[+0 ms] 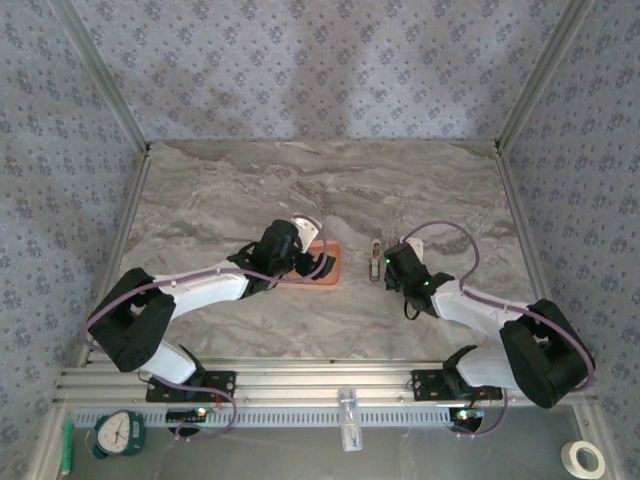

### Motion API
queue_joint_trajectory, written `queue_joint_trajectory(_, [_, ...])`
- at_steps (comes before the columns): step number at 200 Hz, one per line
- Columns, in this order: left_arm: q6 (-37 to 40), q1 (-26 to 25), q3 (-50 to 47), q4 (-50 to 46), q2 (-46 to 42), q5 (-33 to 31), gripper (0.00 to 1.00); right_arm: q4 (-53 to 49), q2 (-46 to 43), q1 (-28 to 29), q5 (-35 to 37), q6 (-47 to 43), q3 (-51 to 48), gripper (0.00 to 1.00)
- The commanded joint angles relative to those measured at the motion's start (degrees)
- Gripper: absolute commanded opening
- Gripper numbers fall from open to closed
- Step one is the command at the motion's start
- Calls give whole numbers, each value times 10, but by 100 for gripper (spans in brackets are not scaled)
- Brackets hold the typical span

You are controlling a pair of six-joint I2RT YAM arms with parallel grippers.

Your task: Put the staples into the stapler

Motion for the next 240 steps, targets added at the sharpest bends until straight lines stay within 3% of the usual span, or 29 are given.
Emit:
queue_joint_trajectory(1, [10,3,13,-6,-1,2,94,-27,-5,6,8,9,-5,16])
queue_joint_trajectory(168, [14,3,11,-8,-8,0,94,-20,-4,0,-34,-19,4,17])
queue_joint_trajectory(240, [16,3,13,-12,-9,0,94,-17,-15,-6,-45,-28,12,25])
